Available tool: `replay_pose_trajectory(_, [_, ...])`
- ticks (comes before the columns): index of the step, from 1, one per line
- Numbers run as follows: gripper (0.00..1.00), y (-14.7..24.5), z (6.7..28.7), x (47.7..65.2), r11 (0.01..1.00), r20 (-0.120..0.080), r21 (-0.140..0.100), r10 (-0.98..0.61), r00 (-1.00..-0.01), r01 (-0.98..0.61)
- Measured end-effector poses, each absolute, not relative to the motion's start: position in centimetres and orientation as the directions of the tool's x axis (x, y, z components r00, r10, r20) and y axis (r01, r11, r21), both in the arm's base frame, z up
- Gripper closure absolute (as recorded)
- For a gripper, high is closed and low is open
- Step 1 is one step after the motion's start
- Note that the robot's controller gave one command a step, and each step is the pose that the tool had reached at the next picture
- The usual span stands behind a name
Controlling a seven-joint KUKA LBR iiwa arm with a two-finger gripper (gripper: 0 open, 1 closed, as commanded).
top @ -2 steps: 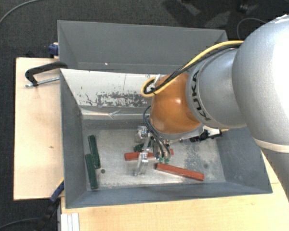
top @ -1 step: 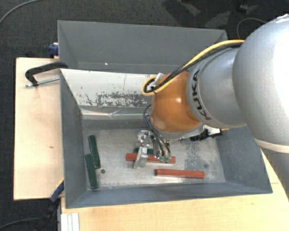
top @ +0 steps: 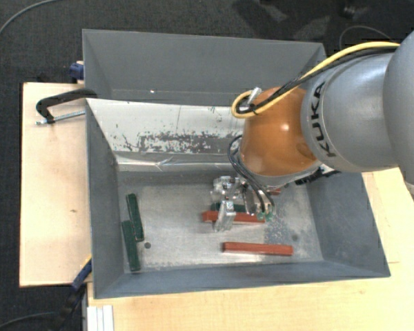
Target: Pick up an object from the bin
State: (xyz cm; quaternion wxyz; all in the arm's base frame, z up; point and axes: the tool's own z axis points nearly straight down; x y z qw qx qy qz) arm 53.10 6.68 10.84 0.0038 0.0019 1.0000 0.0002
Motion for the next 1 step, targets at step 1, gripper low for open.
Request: replay_pose_trajectory(1, [1.0, 7.09, 22.33, 53.17, 1.0, -0.013, 0.003, 0.022, -1.0, 0.022])
